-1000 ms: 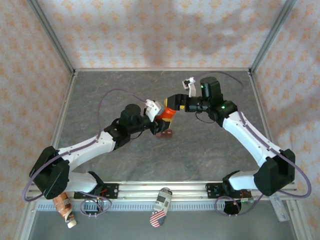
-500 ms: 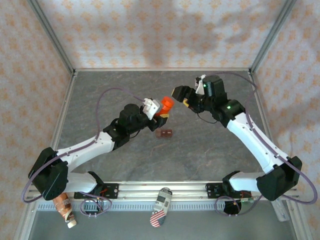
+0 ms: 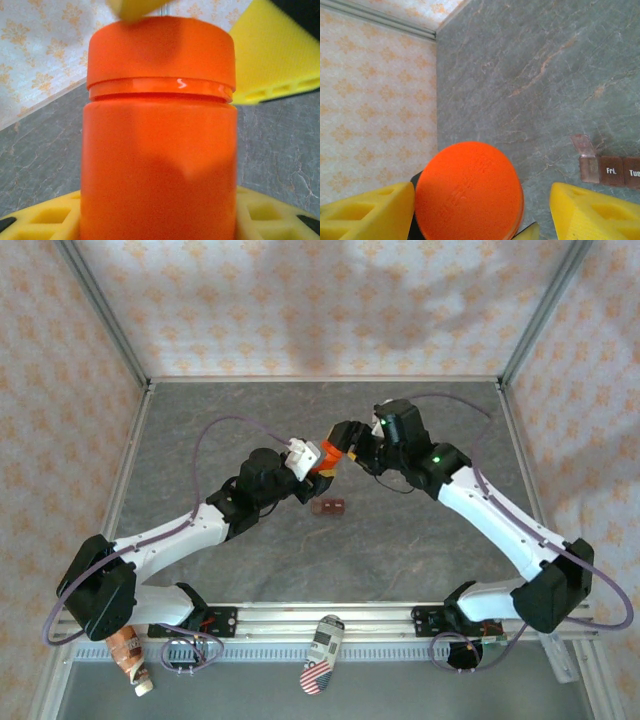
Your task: Sort the pills into containers
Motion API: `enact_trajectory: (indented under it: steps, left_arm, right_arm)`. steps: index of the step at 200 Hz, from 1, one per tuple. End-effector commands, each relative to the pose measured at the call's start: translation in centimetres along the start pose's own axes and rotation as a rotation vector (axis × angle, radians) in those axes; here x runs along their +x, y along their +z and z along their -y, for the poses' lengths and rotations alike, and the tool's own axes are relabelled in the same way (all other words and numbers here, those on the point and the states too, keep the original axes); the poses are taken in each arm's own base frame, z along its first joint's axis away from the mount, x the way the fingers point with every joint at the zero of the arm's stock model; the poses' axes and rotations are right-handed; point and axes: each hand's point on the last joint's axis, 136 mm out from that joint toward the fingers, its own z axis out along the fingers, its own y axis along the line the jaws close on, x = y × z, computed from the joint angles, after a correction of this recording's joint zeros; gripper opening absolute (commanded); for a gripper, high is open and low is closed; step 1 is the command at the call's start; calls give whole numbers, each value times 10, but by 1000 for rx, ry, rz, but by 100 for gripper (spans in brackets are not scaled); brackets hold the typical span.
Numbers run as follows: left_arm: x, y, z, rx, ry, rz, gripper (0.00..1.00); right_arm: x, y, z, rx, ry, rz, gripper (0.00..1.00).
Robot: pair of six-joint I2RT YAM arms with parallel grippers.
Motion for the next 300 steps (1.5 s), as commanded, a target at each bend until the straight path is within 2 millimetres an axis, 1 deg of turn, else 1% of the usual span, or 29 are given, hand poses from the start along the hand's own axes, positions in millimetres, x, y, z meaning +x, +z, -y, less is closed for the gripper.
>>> enact_trajectory:
  steps: [1,19,36,61,71,80,100,109,117,121,134,146,155,165,173,178,185,190,198,214,223,232,247,276,300]
  left_arm:
    - [-14,0,0,2,16,38,0]
    - [-15,0,1,7,15,42,0]
    - [-15,1,2,11,11,40,0]
    - [-14,2,2,11,9,41,0]
    - [-15,2,1,10,6,43,0]
    - [-15,1,2,12,3,45,0]
    - [-19,-5,4,24,-8,59,0]
    - [-21,-7,7,48,-23,68,0]
    - [-24,-11,11,82,-45,78,0]
    - [-26,-12,13,101,-59,85,0]
    - [-32,-19,20,173,-108,113,0]
    - [-37,-23,26,226,-147,128,0]
    - [-37,-24,29,251,-169,129,0]
    - [-36,-24,31,264,-175,125,0]
    - [-34,-22,30,259,-179,118,0]
    - [-32,-21,29,251,-179,111,0]
    - [-29,-19,26,232,-172,103,0]
    - [-27,-18,23,214,-165,95,0]
    - [-23,-17,18,179,-152,81,0]
    - [-17,-14,6,108,-116,65,0]
    - [-16,-13,2,80,-95,57,0]
    - [-15,-12,-2,58,-77,56,0]
    - [-13,-10,-5,30,-48,48,0]
    - [-12,-6,-6,21,-25,41,0]
    - [-10,-3,-2,31,-22,35,0]
  right_arm:
    - [-12,-2,-21,-41,-23,48,71]
    - [-11,2,-20,-37,-29,42,70]
    - [-9,6,-19,-32,-33,34,67]
    - [-6,11,-20,-38,-67,7,52]
    - [-4,12,-19,-37,-104,-4,44]
    - [-4,10,-21,-44,-152,-6,41]
    - [-8,4,-23,-120,-245,-29,39]
    - [-12,0,-22,-163,-309,-32,39]
    - [-9,-5,-22,-219,-385,-53,39]
    - [-11,-6,-17,-232,-415,-58,39]
    - [-9,-13,-6,-283,-488,-84,39]
    - [-7,-15,4,-311,-499,-106,39]
    - [-5,-15,7,-323,-490,-125,39]
    - [-5,-15,8,-321,-476,-128,41]
    - [-7,-17,5,-331,-453,-119,46]
    - [-9,-19,2,-331,-441,-103,52]
    - [-15,-23,0,-315,-410,-71,66]
    - [-21,-27,-1,-299,-388,-41,74]
    - [-31,-34,-3,-264,-343,10,79]
    - [-51,-45,6,-138,-202,102,80]
    - [-59,-50,13,-94,-101,148,80]
    - [-62,-52,18,-69,-33,169,80]
    - [-61,-52,22,-37,33,192,80]
    - [-51,-45,12,-35,22,196,80]
    - [-42,-32,4,-35,2,165,80]
